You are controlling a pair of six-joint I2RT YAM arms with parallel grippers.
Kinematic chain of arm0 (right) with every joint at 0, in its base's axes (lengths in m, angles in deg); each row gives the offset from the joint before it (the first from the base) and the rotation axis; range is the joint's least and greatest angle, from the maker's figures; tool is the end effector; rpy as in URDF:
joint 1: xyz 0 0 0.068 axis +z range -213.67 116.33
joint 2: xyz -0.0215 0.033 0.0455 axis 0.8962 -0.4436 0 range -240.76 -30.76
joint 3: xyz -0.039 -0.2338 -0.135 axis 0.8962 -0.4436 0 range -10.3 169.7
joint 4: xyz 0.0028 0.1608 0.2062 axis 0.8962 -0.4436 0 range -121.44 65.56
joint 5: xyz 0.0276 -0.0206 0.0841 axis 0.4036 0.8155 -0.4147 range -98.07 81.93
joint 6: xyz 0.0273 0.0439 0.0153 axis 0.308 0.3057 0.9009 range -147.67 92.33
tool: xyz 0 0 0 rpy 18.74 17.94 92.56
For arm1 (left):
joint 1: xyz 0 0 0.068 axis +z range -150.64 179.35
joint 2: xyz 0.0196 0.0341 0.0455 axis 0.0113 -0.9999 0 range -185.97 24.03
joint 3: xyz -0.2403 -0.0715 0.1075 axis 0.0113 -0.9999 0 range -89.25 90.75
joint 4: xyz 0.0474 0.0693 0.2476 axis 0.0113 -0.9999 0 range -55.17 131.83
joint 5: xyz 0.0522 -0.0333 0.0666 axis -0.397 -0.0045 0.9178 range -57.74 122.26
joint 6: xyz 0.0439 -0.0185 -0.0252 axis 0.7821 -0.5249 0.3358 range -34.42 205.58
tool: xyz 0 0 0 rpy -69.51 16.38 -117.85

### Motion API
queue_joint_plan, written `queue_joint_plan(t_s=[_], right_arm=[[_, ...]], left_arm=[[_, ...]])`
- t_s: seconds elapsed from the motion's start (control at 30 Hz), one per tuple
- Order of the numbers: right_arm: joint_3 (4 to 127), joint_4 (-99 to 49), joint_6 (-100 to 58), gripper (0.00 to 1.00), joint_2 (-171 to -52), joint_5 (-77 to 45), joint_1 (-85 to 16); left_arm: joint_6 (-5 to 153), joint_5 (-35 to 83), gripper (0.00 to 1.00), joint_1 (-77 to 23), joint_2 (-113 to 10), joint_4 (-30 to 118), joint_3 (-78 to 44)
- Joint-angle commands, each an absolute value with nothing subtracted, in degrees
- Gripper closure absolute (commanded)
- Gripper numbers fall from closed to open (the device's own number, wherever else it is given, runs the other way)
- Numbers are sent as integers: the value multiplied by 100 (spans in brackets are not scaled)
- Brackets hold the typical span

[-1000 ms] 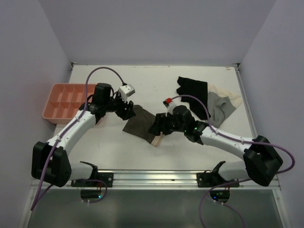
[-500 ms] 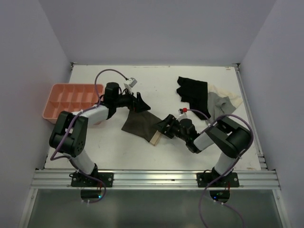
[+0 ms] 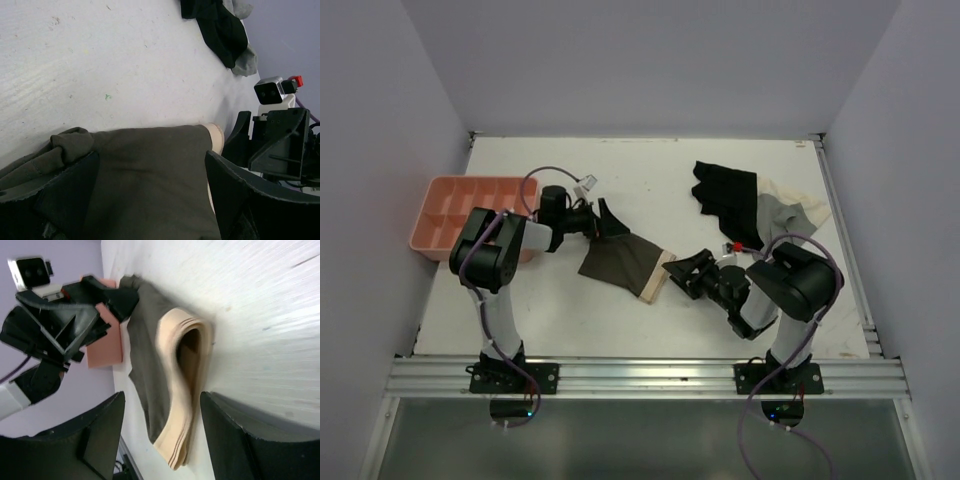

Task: Roll the underwear
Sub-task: Fold the underwear

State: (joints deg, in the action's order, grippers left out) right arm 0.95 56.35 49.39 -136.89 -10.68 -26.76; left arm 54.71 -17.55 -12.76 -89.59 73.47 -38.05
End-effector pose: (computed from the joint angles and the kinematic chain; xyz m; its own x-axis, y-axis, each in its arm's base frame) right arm 0.1897 0.1446 0.0912 -0.6627 0.7199 -0.2065 0.0474 0.3154 0.9478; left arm 0.3617 -0.1055 0.1164 -0.8281 -0.1610 -0.5369 0.4103 0.4785 -0.7763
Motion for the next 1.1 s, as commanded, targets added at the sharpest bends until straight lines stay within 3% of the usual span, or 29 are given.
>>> queue_joint_plan(t_s=[0.0, 0.2, 0.4, 0.5, 0.6, 0.7, 0.73, 0.83, 1.07], right_arm=[[-256, 5431, 4660, 35, -13316, -1263, -3131], [-257, 4020, 4151, 36, -11780, -1967, -3519], [1069, 1566, 3220, 36, -9915, -1722, -3484], [1685, 1501, 3157, 37, -10516, -1922, -3493], [1818, 2402, 3499, 40, -11221, -1985, -3458], [1774, 3036, 3780, 49, -11925, -1836, -3405], [1765, 3153, 3903, 57, -12205, -1775, -3379], [1792, 3636, 4079, 67, -12662, -1730, -3308], [1915, 4129, 4273, 68, -13305, -1677, -3159]], left_arm=[[5342, -1626, 10, -1172, -9111, 7698, -3994], [5385, -1942, 8, -1330, -8505, 8015, -4249], [5324, -1819, 8, -1515, -8311, 7962, -4293], [5271, -1793, 8, -1497, -8434, 7988, -4284], [5210, -1758, 8, -1506, -8469, 8067, -4284], [5280, -1688, 8, -1506, -8417, 8024, -4293], [5297, -1679, 8, -1497, -8408, 7989, -4284], [5368, -1670, 8, -1497, -8451, 7927, -4249], [5403, -1652, 8, -1497, -8566, 7918, -4214]])
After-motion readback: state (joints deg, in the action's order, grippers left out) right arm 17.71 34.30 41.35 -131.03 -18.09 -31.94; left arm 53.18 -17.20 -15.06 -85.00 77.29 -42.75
